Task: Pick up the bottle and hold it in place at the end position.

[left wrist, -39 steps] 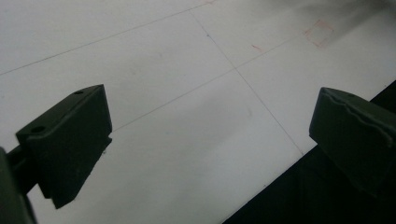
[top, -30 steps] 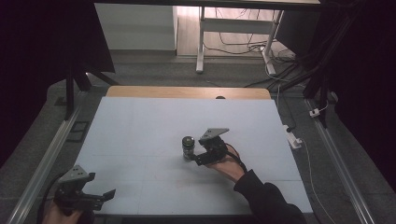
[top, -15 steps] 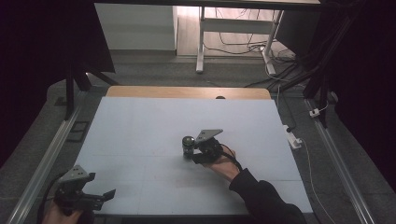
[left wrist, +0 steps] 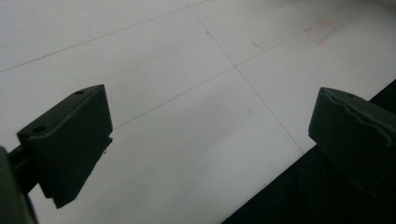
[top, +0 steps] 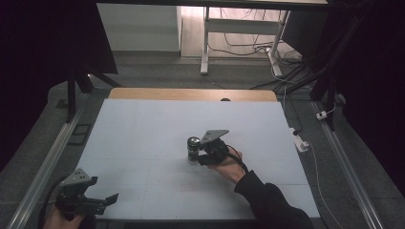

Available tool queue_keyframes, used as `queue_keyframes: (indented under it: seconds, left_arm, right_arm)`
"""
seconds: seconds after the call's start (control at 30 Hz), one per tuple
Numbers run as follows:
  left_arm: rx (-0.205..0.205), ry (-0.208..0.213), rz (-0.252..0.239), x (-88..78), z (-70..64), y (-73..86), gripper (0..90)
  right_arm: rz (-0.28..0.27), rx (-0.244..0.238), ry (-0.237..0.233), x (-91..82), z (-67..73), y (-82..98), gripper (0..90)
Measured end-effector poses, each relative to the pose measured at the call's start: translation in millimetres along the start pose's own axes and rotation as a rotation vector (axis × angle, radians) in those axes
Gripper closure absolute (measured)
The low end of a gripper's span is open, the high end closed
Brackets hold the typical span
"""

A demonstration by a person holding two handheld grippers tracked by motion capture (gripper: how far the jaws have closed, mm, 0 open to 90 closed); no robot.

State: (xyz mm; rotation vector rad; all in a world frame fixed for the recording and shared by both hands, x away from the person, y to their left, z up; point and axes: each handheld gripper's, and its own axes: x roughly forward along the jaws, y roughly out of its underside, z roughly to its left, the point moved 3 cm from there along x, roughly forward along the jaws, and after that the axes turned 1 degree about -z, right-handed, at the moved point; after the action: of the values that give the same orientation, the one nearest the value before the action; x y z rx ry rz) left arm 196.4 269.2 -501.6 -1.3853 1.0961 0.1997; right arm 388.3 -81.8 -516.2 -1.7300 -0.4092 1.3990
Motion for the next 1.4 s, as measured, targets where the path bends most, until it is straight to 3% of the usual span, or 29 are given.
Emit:
queue_keyframes:
  seconds: [0.4, 0.83, 1.4]
  left_arm:
    - [-0.001, 0.001, 0.000, -0.4, 0.2, 0.3, 0.8]
    - [-0.004, 0.007, 0.001, -0.2, 0.8, 0.3, 0.8]
    - [-0.006, 0.009, 0.000, -0.4, 0.9, 0.4, 0.8]
  right_arm:
    - [0.007, -0.017, 0.027, -1.4, -16.1, -13.1, 52.7]
    - [0.028, 0.009, 0.052, 14.4, -39.1, -17.4, 52.7]
    - [0.027, 0.006, 0.031, 30.3, -46.0, -16.3, 52.7]
